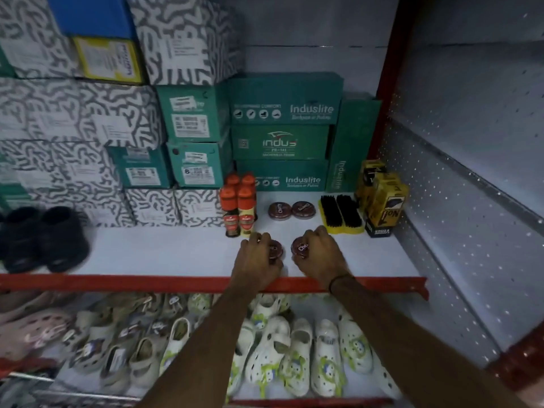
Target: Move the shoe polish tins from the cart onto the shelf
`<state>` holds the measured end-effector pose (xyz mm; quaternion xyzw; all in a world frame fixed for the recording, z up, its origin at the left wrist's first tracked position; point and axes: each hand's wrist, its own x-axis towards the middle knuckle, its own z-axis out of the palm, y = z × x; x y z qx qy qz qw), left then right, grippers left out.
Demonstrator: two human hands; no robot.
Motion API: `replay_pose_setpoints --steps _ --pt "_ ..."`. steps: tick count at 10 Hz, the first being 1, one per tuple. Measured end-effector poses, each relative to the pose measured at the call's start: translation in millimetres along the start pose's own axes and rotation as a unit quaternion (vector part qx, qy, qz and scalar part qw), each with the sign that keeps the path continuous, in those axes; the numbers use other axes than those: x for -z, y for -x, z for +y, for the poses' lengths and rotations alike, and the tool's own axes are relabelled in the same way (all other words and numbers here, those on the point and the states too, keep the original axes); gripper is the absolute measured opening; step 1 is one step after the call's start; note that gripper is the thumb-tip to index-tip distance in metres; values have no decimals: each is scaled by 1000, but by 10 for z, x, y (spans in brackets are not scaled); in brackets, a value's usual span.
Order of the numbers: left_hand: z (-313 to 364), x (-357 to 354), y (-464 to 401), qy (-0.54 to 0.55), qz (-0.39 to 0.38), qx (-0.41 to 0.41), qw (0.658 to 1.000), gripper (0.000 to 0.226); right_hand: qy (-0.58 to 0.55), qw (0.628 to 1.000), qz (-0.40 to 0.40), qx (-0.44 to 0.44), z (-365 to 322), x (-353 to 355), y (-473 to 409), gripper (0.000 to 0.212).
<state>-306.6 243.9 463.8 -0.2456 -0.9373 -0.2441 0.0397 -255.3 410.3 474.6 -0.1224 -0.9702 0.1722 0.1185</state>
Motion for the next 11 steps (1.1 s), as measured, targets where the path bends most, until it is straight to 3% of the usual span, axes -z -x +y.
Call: replay_pose_setpoints --steps 1,3,9,11 --pt "143 -139 -330 -8 10 -18 1000 29 85 995 53 23 123 -31 -199 31" --pt "244 -301 -616 -108 19 -36 993 45 160 983 75 51 284 -64 -404 38" --pt "213 -447 -771 -115 9 -25 993 60 172 982 47 68 420 -111 -618 42" --pt "255 -343 -789 -113 19 -37 993 57 142 986 60 63 388 -37 -610 55"
